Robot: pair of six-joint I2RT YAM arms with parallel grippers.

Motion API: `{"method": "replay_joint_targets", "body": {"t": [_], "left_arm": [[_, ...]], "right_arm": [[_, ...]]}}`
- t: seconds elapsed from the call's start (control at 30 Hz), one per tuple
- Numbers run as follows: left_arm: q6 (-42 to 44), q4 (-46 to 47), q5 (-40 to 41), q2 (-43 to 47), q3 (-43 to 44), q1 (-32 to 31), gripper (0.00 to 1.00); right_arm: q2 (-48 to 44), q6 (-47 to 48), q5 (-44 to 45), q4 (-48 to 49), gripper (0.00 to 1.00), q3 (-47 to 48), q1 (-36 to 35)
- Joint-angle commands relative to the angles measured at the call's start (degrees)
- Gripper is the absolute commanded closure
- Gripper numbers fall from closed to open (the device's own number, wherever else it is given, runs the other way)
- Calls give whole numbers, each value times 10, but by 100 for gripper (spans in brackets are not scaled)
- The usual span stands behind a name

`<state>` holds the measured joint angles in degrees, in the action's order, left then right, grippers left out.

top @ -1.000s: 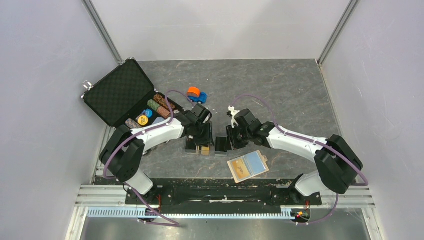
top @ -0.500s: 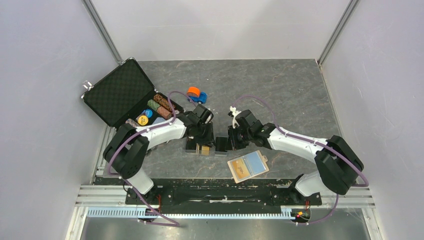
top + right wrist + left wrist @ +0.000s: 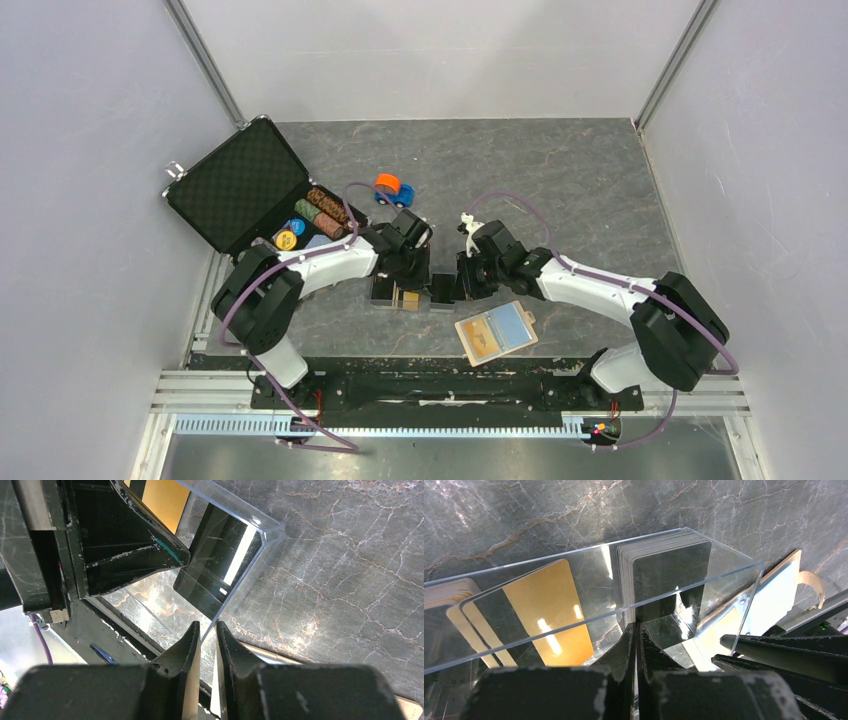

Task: Put the credit cards into the card holder
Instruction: Move the storage box to the center of the board, then pick up the credit card from the storage box.

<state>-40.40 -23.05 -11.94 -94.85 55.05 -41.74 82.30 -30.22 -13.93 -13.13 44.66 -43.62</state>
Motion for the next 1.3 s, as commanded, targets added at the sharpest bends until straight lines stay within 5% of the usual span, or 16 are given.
{"method": "replay_joint_targets", "body": {"t": [0.0,0.93,1.1,1.27], "left_arm": [[6,-28,37,-18,29,-21,98],[22,-87,97,12,93,-74,98],[20,-119,145,1,96,-73,48],[25,-136,158,-29,102,-73,46]], "right_arm": [[-2,9,-12,11,84,-13,-2],[-6,8,-12,11,84,-22,-2],[-7,8,-12,12,84,-25,-2],[-9,8,-12,11,84,-27,-2]]}}
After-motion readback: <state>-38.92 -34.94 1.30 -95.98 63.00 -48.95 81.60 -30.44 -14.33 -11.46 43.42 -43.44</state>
